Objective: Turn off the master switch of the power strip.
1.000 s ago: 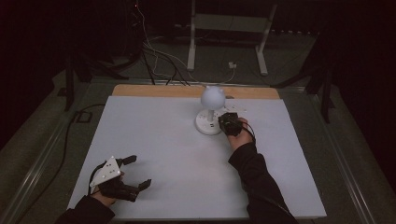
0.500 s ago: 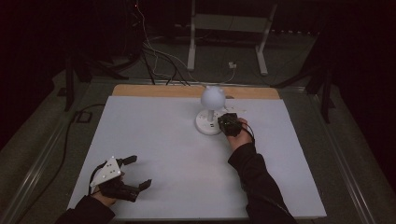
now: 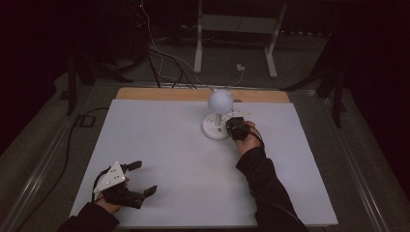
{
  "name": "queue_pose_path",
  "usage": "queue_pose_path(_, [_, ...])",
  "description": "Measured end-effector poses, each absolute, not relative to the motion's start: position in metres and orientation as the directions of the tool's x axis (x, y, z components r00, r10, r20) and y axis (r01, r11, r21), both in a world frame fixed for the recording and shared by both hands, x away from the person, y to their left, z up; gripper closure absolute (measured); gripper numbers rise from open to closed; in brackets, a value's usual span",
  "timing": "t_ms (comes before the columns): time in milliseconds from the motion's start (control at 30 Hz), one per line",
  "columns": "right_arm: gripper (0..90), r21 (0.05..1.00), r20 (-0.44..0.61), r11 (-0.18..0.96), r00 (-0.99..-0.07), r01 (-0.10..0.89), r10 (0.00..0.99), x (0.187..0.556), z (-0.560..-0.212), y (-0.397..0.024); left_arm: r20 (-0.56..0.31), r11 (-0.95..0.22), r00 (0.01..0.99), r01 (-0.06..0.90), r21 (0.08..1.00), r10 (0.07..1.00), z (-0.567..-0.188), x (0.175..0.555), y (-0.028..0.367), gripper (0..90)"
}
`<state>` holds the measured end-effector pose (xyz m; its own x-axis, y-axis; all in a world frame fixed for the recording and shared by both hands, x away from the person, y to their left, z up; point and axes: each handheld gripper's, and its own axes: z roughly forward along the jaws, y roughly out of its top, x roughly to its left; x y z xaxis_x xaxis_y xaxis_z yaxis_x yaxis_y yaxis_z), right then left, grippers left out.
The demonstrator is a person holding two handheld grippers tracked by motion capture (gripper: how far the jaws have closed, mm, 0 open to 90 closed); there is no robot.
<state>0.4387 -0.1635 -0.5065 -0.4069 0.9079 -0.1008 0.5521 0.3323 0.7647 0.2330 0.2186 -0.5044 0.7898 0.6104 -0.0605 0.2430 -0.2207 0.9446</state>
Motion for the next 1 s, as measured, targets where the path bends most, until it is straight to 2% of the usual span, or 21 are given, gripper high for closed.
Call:
queue_pose_path(267, [90.0, 0.781, -0.071, 0.289, -0.382, 0.553, 0.921, 0.437, -0.509, -0.164, -0.057, -0.224, 0.791, 0.24, 0.944, 0.609, -0.504, 0.233, 0.218, 0.3])
queue_pose_path(333, [90.0, 0.783, -0.077, 0.294, -0.384, 0.547, 0.92, 0.436, -0.509, -0.164, -0.06, -0.22, 0.791, 0.241, 0.945, 0.609, -0.504, 0.233, 0.218, 0.3])
queue_pose_path(400, [90.0, 0.789, -0.039, 0.282, -0.414, 0.545, 0.91, 0.435, -0.51, -0.162, -0.06, -0.221, 0.791, 0.241, 0.945, 0.609, -0.504, 0.233, 0.218, 0.3])
queue_pose_path(467, [90.0, 0.784, -0.112, 0.326, -0.397, 0.528, 0.911, 0.432, -0.511, -0.154, -0.058, -0.223, 0.791, 0.241, 0.944, 0.609, -0.504, 0.233, 0.218, 0.3])
queue_pose_path(533, [90.0, 0.787, -0.119, 0.325, -0.388, 0.525, 0.914, 0.432, -0.511, -0.153, -0.059, -0.222, 0.792, 0.241, 0.945, 0.608, -0.504, 0.233, 0.217, 0.3])
queue_pose_path(833, [90.0, 0.802, -0.076, 0.285, -0.383, 0.525, 0.921, 0.434, -0.514, -0.159, -0.059, -0.218, 0.794, 0.236, 0.947, 0.605, -0.503, 0.231, 0.219, 0.3])
queue_pose_path(867, [90.0, 0.808, -0.034, 0.248, -0.378, 0.535, 0.925, 0.435, -0.514, -0.163, -0.055, -0.219, 0.797, 0.231, 0.948, 0.602, -0.503, 0.231, 0.219, 0.3])
queue_pose_path(967, [90.0, 0.803, -0.051, 0.264, -0.381, 0.534, 0.923, 0.436, -0.514, -0.164, -0.06, -0.214, 0.796, 0.234, 0.948, 0.602, -0.503, 0.231, 0.219, 0.3])
queue_pose_path(1000, [90.0, 0.798, -0.086, 0.292, -0.38, 0.527, 0.921, 0.435, -0.514, -0.16, -0.061, -0.214, 0.796, 0.234, 0.948, 0.603, -0.503, 0.231, 0.219, 0.3])
